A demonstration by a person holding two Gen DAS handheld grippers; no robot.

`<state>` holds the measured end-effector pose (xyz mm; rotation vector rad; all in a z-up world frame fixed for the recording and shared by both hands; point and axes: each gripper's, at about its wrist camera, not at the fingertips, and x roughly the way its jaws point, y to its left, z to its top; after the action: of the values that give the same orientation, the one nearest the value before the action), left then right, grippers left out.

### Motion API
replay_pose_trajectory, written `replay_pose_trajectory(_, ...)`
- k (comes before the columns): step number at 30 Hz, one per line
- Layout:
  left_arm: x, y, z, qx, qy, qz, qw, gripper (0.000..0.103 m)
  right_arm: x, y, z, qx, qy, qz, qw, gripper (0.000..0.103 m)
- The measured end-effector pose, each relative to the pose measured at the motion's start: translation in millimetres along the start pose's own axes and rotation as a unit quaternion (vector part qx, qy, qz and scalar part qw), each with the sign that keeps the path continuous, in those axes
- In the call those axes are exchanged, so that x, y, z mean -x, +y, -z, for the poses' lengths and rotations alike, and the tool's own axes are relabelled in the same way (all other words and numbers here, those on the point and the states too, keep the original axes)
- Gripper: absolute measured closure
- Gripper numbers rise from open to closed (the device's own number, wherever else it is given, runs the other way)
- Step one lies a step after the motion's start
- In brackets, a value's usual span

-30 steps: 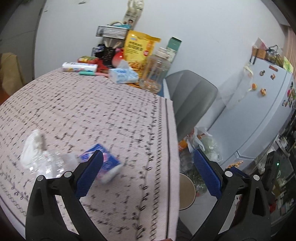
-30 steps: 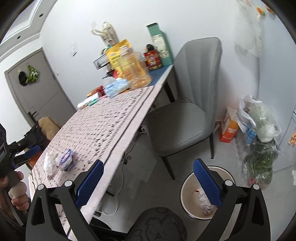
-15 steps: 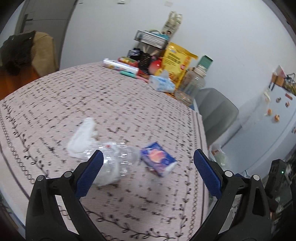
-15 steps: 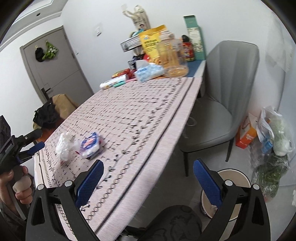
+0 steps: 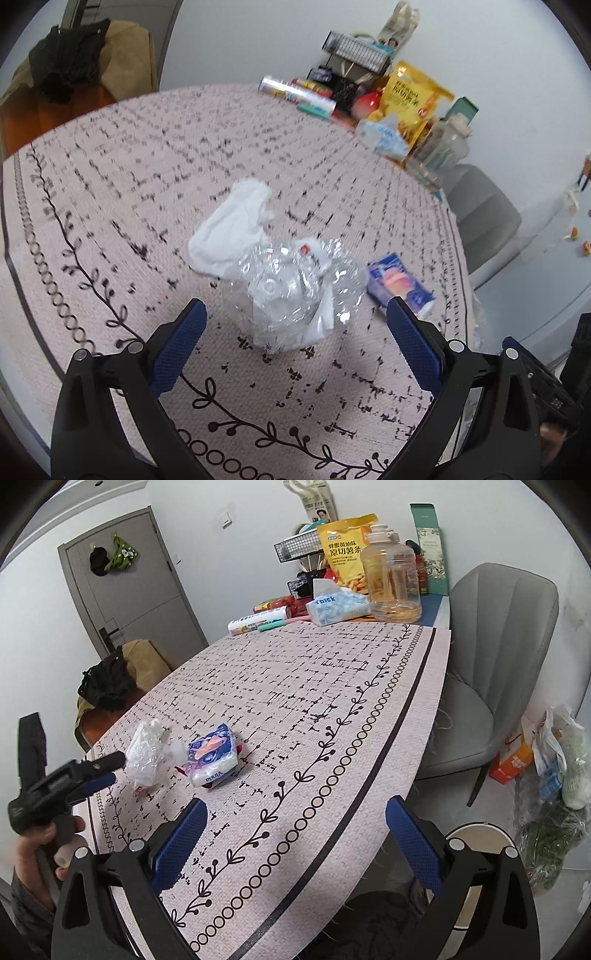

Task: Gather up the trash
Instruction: 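Grasp the clear plastic bag of bottles with the left gripper, then grasp the blue tissue pack with the right gripper and lift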

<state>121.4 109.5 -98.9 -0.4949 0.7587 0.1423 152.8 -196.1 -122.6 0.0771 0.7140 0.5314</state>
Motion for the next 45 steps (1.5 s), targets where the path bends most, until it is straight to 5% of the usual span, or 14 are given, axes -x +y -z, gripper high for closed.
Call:
replay_pose_trajectory(18, -37.3, -14.6, -10.4, -0.071, 0.027, -0.053, 0.9957, 0.006, -11.4, -11.3, 1.5, -0.011, 0.012, 0.004, 1.000, 0.008)
replay_pose_trajectory(28, -44.0, -15.5, -18.3, -0.087, 0.029, -0.041, 0.9949, 0.007, -20.2, 1.1, -5.3, 0.002, 0.015, -0.010, 1.000, 0.008)
replay_pose_trajectory(45, 20.0, 5.6, -3.3, -0.039, -0.025, -0.025, 0.9986, 0.007, -60.3, 57.4, -20.1, 0.078, 0.043, -0.046, 0.995, 0.008)
